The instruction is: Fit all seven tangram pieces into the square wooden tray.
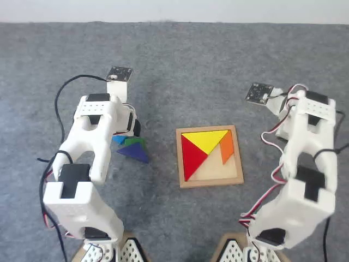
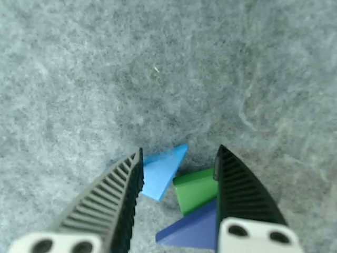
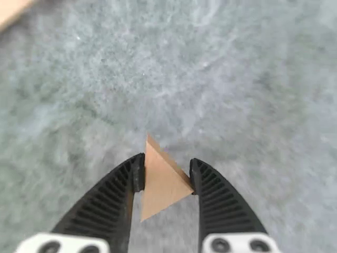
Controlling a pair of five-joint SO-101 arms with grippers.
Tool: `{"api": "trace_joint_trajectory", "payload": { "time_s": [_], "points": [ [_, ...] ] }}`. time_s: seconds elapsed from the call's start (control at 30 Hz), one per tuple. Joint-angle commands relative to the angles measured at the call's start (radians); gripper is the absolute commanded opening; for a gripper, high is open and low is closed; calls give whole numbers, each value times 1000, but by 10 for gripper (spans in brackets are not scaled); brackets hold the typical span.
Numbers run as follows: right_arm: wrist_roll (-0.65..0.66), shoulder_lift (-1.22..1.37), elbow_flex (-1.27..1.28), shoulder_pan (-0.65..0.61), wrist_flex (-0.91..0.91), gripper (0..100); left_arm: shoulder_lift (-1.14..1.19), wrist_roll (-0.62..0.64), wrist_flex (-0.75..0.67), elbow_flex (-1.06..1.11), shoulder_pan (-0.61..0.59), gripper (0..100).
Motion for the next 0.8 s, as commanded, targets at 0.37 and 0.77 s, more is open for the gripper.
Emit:
{"api": "trace_joint_trajectory", "payload": {
  "time_s": [0.37, 0.77],
  "points": [
    [-18, -315, -17, -423, 334, 56, -51, 11, -15, -7, 3, 213],
    [146, -369, 324, -700, 38, 54, -52, -29, -84, 70, 0, 213]
  ]
}}
